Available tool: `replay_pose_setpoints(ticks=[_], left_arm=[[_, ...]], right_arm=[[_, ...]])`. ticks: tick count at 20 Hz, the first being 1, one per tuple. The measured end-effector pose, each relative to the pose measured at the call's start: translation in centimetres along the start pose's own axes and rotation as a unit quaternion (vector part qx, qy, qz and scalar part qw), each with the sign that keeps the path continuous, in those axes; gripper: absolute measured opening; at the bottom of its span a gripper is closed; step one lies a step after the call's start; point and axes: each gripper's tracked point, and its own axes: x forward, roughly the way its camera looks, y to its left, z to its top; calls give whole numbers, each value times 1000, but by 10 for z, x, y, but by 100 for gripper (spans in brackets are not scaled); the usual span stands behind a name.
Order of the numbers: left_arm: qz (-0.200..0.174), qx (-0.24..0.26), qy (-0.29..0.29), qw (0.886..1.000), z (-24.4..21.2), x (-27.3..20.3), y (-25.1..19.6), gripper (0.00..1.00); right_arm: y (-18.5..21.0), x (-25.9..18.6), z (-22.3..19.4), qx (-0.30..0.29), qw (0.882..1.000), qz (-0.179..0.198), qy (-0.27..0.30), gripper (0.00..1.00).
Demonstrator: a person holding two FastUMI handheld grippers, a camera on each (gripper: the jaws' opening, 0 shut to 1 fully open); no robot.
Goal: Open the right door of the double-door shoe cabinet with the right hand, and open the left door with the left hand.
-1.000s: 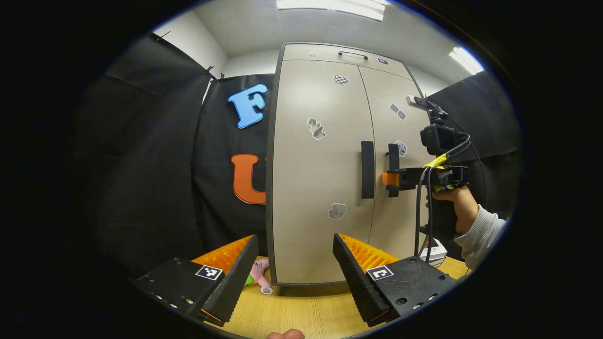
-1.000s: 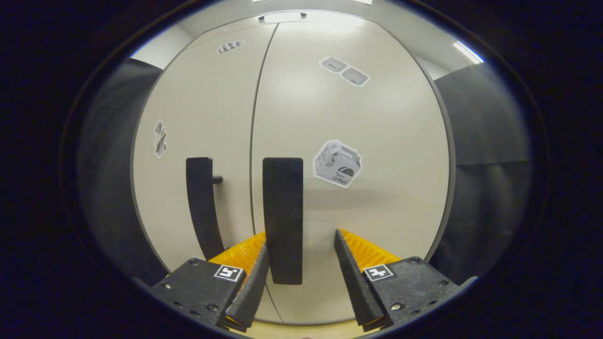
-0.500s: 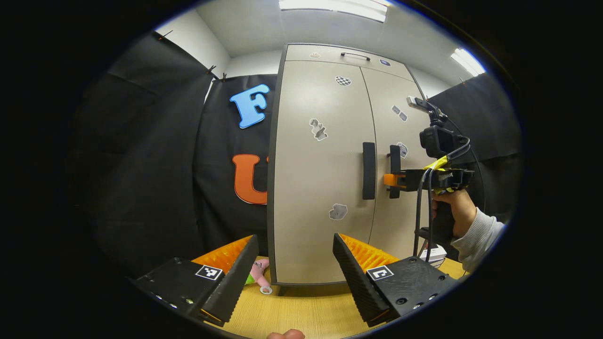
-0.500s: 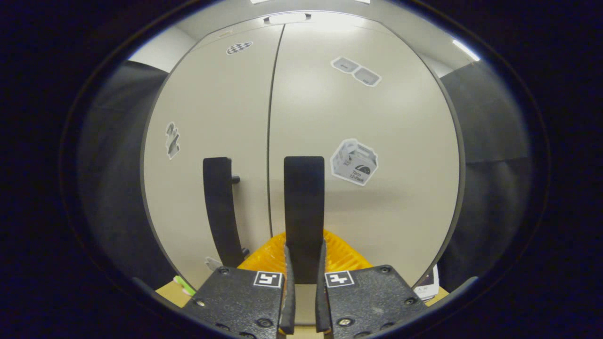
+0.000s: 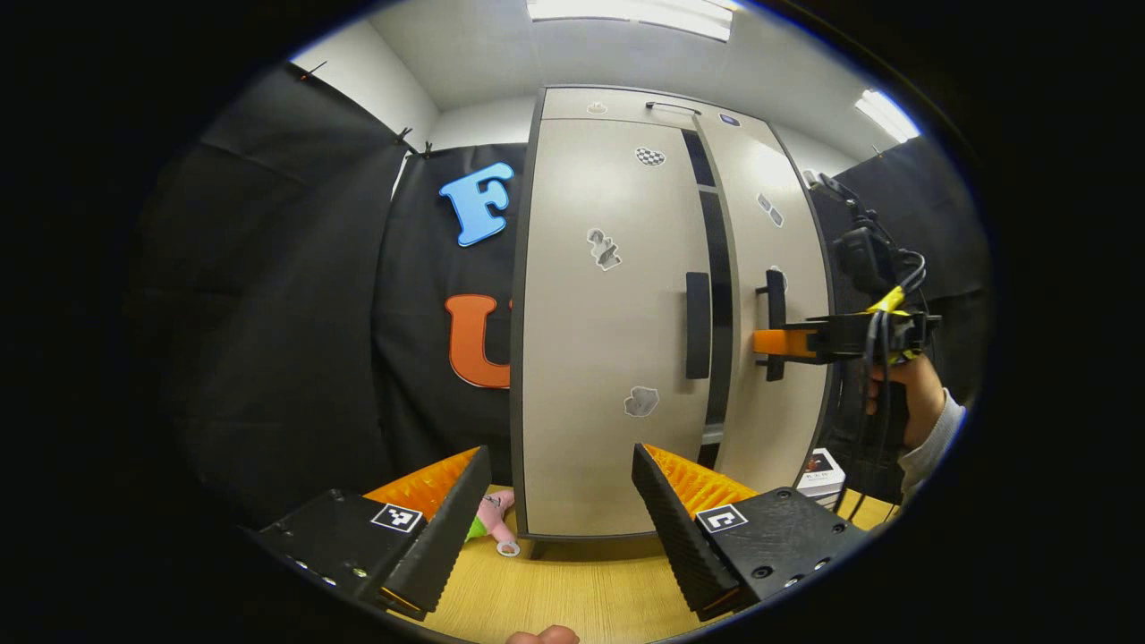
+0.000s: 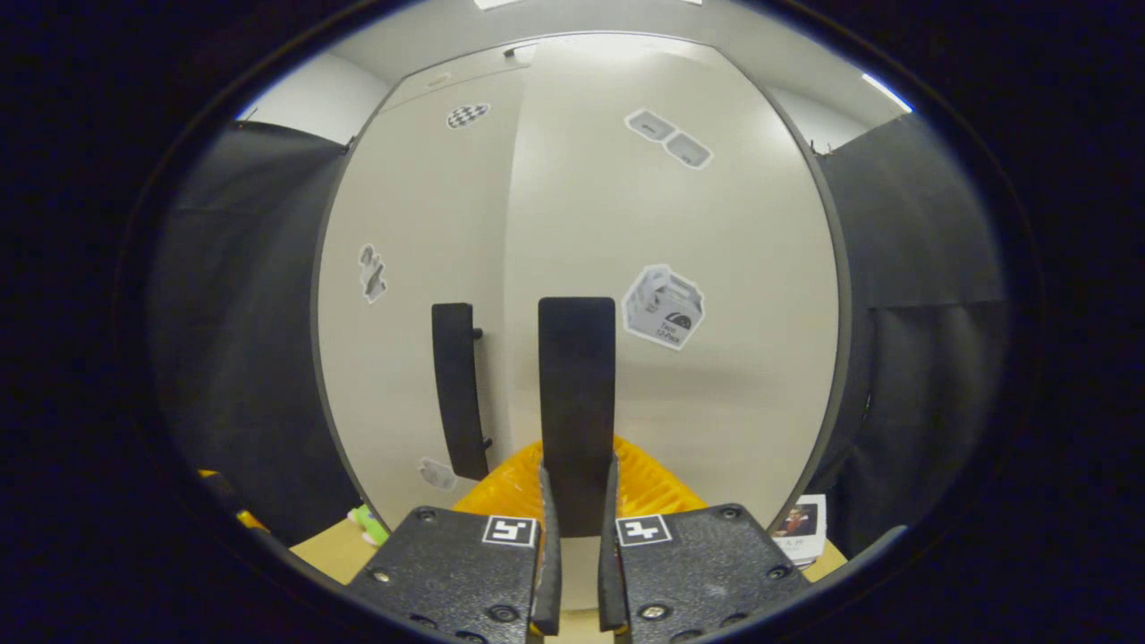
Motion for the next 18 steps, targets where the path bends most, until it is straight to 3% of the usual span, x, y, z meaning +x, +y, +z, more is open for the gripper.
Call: replay_pose_setpoints(ticks=[7, 18], left_arm=[[0, 5, -7, 1000, 3, -8, -10, 95], [1, 9, -15, 1000, 7, -11, -25, 95]], right_arm=[[-20, -43, -11, -13, 1000, 21, 10, 19], [-66, -104, -17, -21, 999, 23, 15, 19]])
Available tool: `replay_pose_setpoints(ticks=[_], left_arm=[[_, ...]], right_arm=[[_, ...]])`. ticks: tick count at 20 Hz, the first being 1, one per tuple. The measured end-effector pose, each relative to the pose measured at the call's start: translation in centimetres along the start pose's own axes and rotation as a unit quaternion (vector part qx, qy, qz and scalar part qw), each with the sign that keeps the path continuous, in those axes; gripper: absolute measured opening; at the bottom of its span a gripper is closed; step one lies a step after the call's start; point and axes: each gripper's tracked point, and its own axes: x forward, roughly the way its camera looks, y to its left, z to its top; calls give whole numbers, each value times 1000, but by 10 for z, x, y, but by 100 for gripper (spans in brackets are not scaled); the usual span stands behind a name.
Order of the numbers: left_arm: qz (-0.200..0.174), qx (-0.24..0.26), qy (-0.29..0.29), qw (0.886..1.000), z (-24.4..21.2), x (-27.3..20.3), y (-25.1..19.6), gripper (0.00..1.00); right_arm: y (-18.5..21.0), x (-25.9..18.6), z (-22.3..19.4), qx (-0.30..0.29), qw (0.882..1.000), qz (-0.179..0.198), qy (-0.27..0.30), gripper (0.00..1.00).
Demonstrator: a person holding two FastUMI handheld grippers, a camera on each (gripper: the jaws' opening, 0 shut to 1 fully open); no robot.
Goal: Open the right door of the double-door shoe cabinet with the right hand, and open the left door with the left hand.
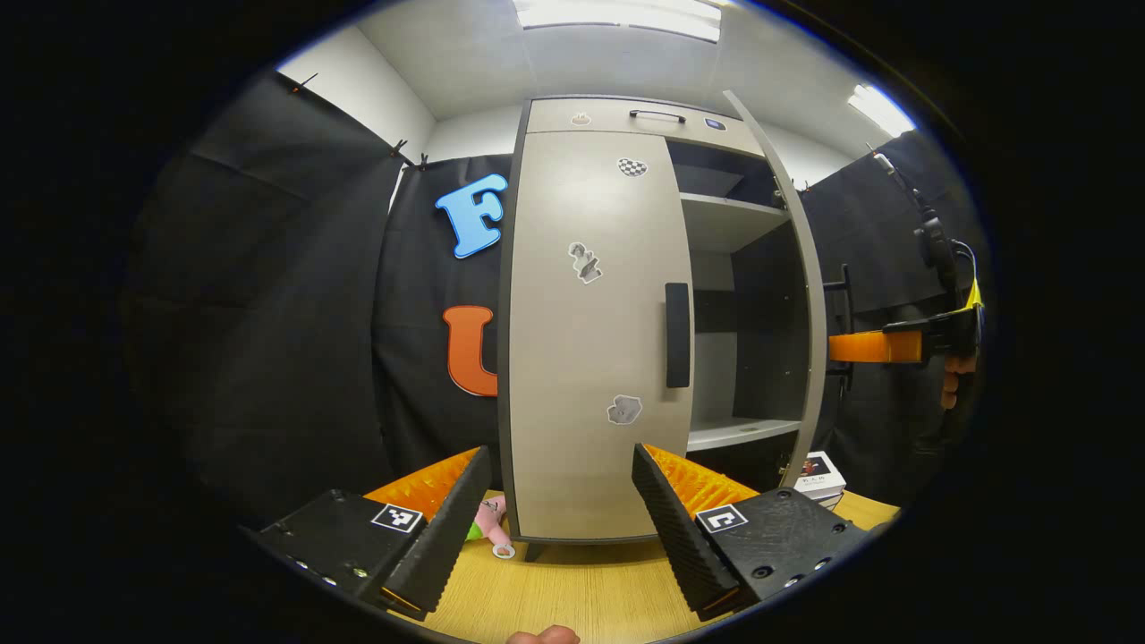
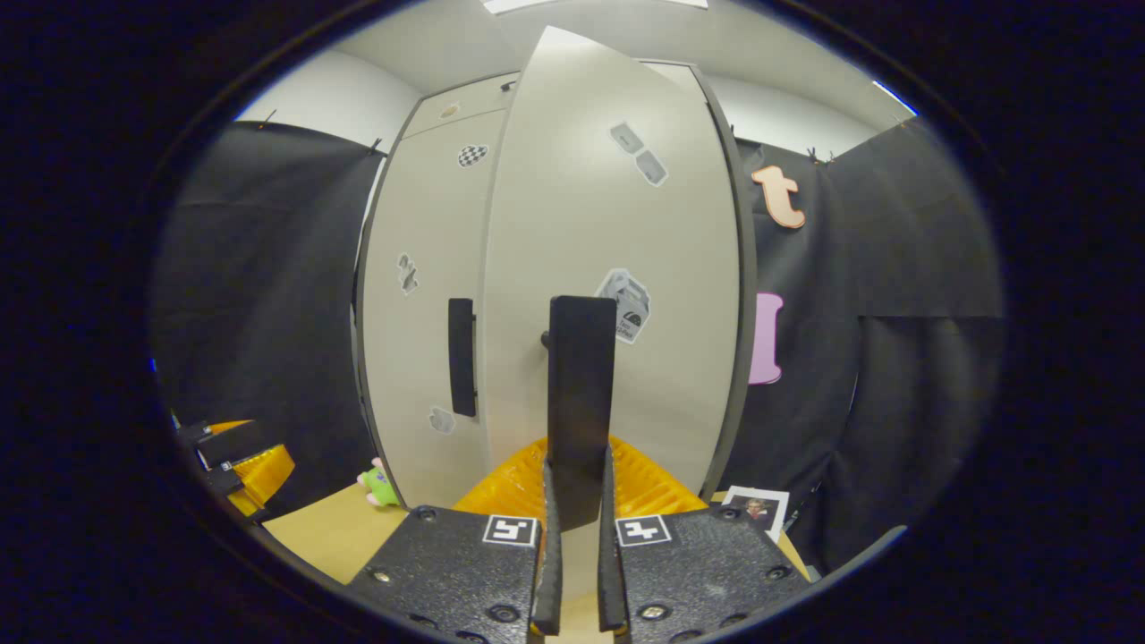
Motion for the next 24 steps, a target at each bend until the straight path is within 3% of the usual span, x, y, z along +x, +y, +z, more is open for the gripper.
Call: replay_pose_setpoints(ticks=[9, 19, 22, 24], left_arm=[[-9, 2, 11, 1000, -7, -2, -19, 95], [-28, 1, 23, 999, -14, 0, -44, 95], [-34, 2, 24, 999, -14, 0, -50, 95], [-35, 1, 24, 999, -14, 1, -52, 95]], right_arm=[[-36, -29, -4, -16, 1000, -13, 7, 18], [-106, -58, -16, -26, 995, -95, 13, 17], [-137, -66, -17, -23, 991, -128, 16, 12], [-153, -67, -18, 11, 993, -114, 9, 7]])
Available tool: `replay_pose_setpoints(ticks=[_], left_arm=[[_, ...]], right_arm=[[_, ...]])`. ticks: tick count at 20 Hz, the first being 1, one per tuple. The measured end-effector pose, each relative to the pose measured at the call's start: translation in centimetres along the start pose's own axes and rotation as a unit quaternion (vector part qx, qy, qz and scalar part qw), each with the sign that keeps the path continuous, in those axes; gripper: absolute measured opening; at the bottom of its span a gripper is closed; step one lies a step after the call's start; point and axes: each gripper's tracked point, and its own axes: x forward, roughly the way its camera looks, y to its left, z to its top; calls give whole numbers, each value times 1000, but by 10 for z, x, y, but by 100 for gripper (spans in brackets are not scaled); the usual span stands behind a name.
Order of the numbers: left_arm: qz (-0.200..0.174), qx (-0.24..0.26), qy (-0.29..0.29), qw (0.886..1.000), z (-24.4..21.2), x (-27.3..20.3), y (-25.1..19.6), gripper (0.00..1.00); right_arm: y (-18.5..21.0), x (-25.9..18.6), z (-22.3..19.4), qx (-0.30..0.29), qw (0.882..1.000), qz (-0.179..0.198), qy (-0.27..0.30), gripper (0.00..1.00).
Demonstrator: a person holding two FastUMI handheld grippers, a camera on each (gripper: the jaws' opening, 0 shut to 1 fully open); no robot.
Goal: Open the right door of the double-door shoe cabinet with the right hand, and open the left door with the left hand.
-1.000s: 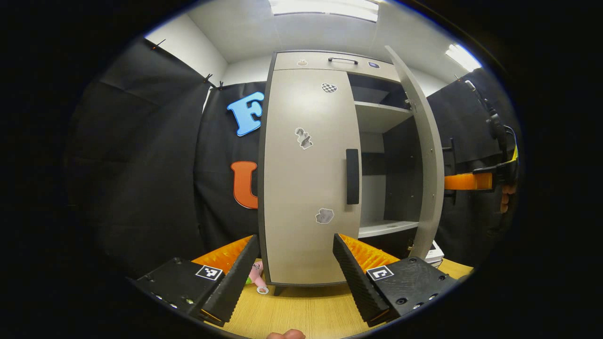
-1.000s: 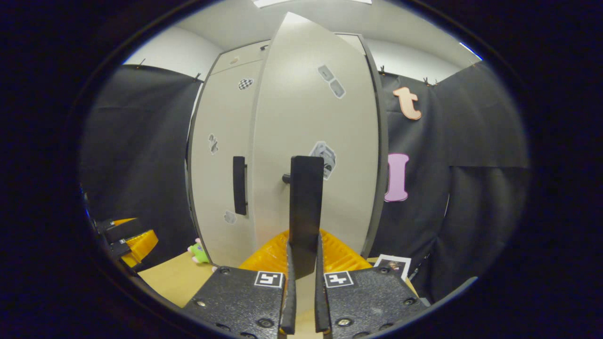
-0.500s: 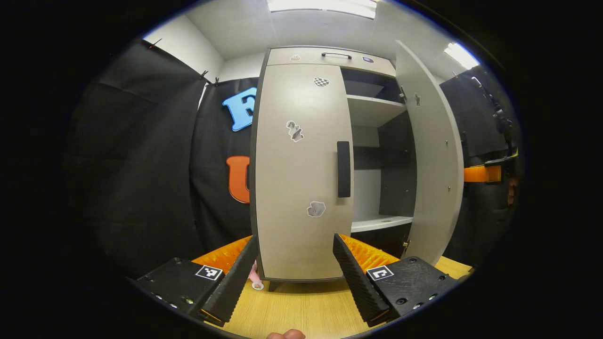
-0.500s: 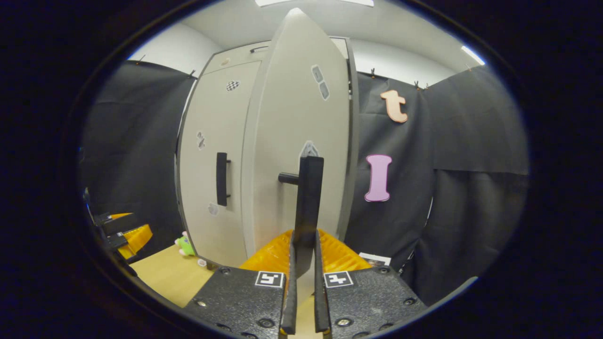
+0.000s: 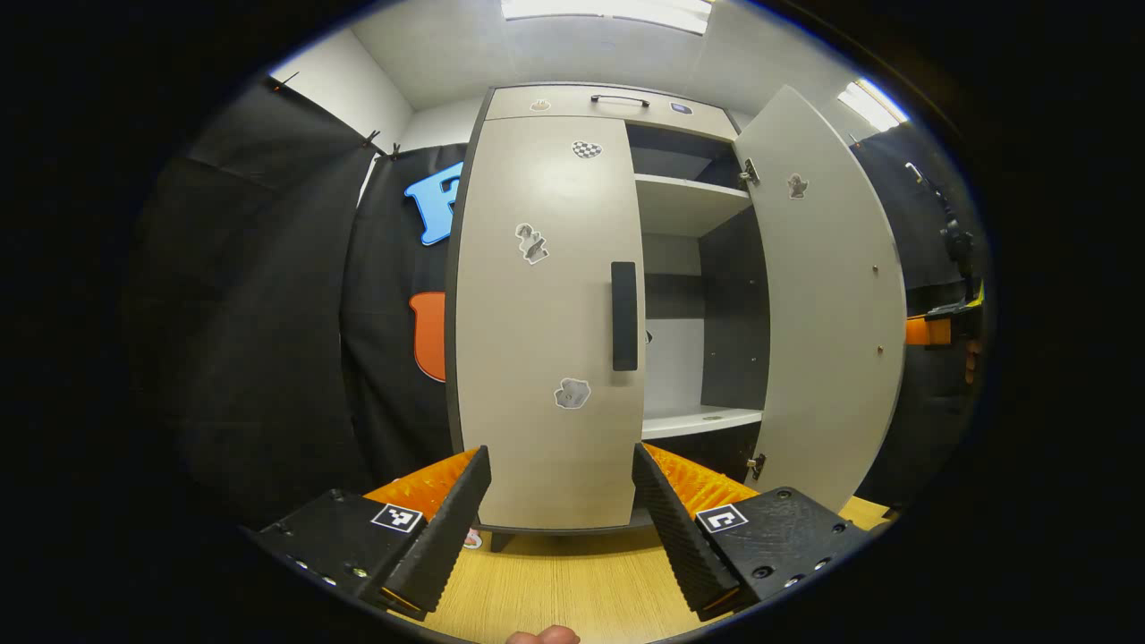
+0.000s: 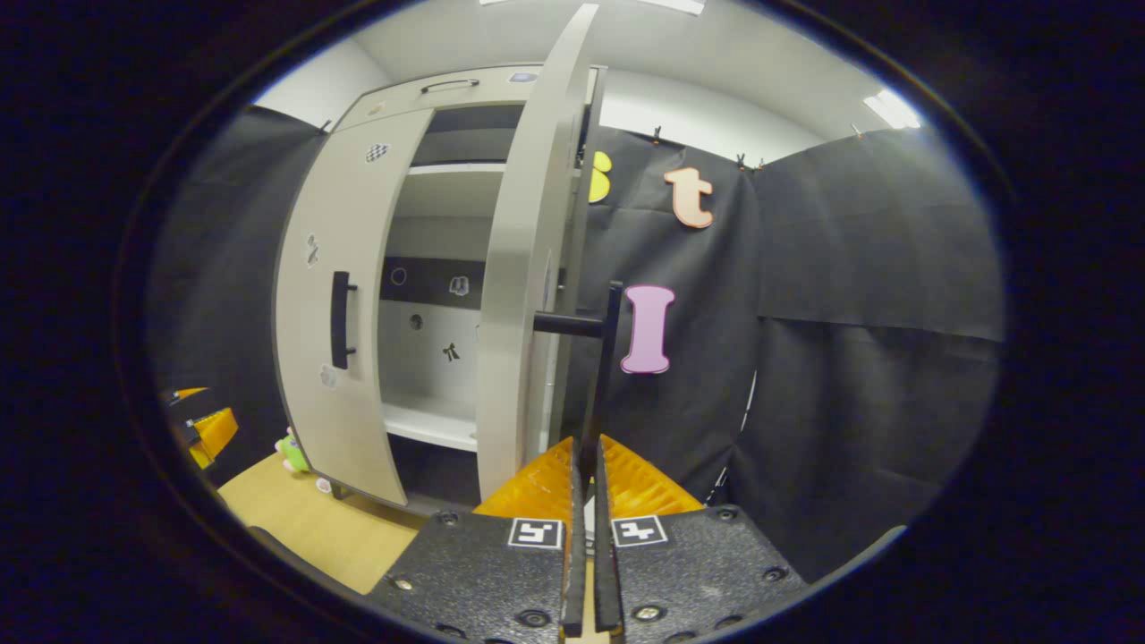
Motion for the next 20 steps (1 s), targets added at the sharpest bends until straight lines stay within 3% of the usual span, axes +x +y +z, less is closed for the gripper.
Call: replay_pose_setpoints(ticks=[1, 3, 4, 10, 13, 14, 15, 20], left_arm=[[0, 1, 1, 1000, -1, 0, -1, 95], [3, 4, 1, 1000, -1, 1, 1, 95], [5, 4, 0, 1000, 1, 0, 1, 95], [15, -11, -8, 1000, 3, -1, 6, 95], [15, -24, -16, 999, 6, -3, 15, 95], [13, -22, -18, 1000, 7, -2, 14, 95], [14, -16, -21, 1000, 8, -2, 15, 95], [8, -6, -26, 1000, 13, 2, 13, 95]], right_arm=[[1, -1, 1, 30, 999, 16, -1, 0], [-3, -2, 1, 45, 998, 35, 1, 10], [-3, 1, -1, 46, 998, 38, -1, 11], [0, -32, 3, 43, 999, 11, -9, 10], [26, -65, 2, 37, 998, 27, -32, 7], [35, -70, -2, 36, 998, 33, -31, 0], [46, -73, -6, 36, 998, 37, -35, 7], [84, -58, -29, -7, 999, 31, -33, 11]])
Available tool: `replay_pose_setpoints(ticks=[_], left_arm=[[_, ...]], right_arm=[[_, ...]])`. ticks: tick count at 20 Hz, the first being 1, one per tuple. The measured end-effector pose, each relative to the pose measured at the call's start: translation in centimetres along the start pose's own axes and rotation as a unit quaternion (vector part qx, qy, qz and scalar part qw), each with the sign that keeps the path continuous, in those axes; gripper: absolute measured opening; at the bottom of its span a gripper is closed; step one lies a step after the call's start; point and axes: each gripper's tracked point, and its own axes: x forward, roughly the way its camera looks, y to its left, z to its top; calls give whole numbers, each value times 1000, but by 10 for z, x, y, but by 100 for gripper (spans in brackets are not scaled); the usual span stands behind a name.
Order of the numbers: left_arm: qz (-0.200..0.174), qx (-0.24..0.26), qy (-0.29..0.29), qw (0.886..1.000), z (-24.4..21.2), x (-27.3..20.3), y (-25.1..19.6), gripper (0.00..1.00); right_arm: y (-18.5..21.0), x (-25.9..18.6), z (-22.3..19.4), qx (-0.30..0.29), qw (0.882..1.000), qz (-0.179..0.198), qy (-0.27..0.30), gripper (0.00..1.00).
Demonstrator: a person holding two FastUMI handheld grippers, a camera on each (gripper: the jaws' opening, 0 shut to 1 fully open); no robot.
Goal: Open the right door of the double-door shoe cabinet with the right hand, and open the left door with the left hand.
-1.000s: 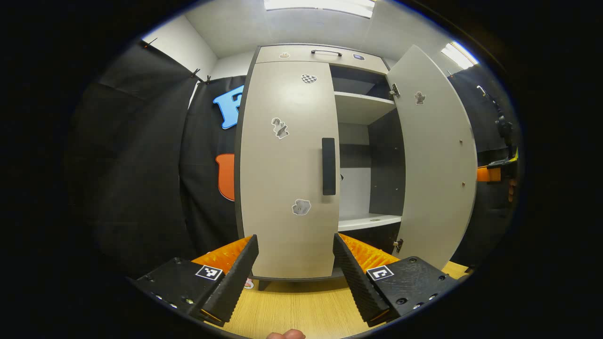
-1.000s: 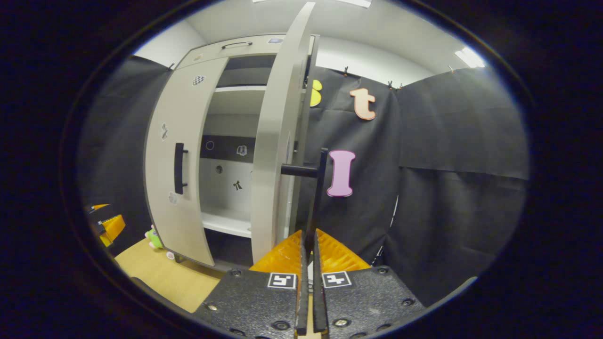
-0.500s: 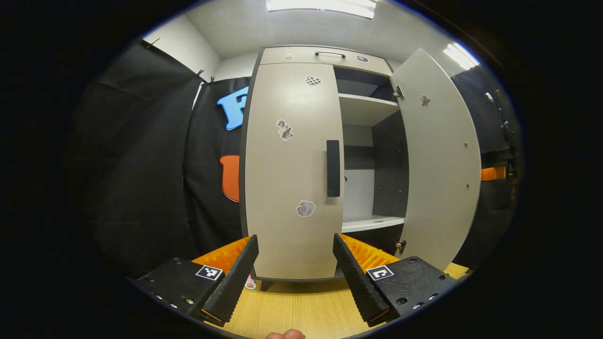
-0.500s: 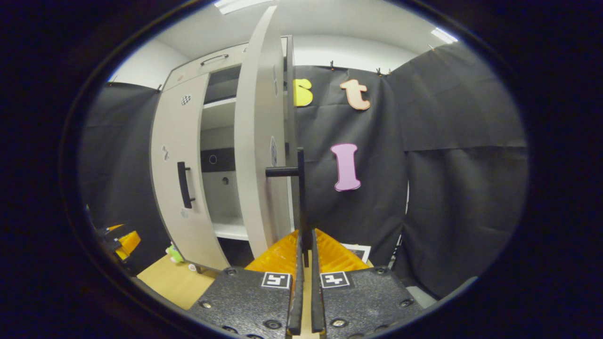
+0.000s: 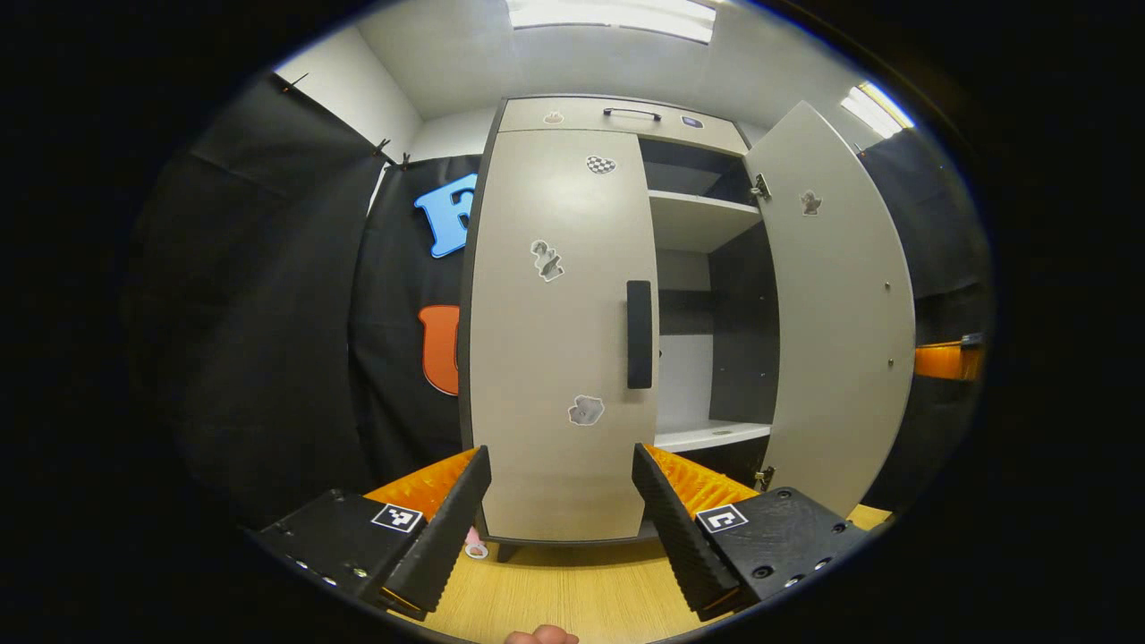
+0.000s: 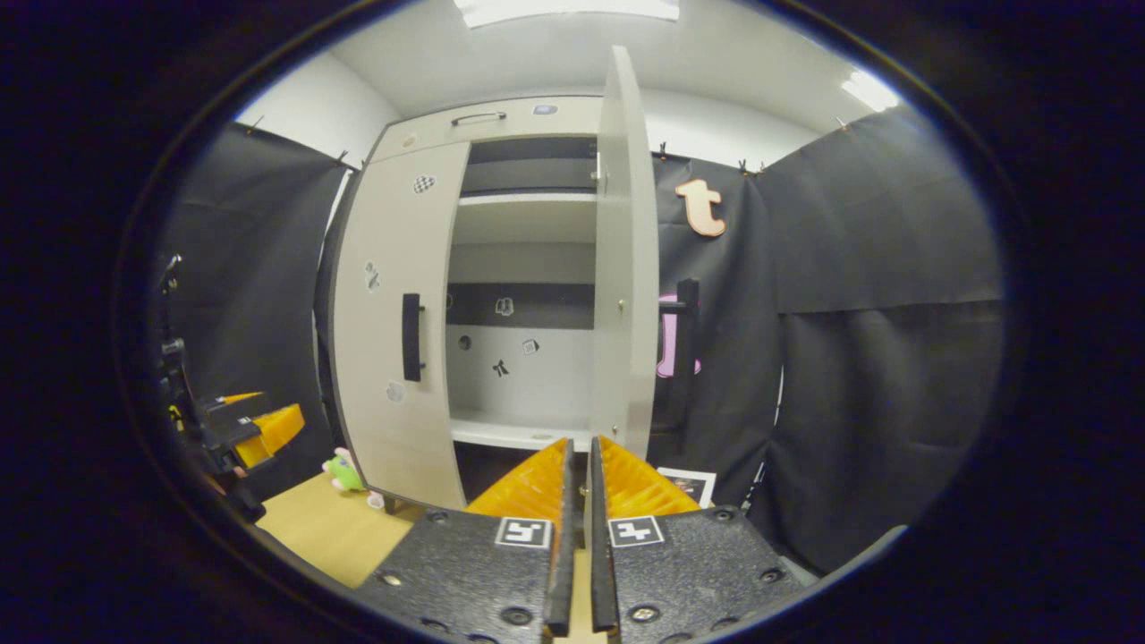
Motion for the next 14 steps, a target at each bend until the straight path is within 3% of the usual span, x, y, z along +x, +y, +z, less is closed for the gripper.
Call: replay_pose_setpoints(ticks=[3, 6, 10, 14], left_arm=[[-5, 5, 0, 1000, -1, -2, -3, 95], [-9, 0, -7, 1000, 4, -2, -5, 95], [-12, -11, -18, 1000, 14, 5, -6, 95], [-35, -14, -30, 999, 33, 32, -22, 95]], right_arm=[[15, 14, -8, -11, 1000, 4, 9, 61], [23, 26, -10, 18, 1000, 11, 8, 67], [18, 34, -15, 57, 998, 8, 9, 90], [21, 36, -17, 66, 998, 17, 11, 89]])
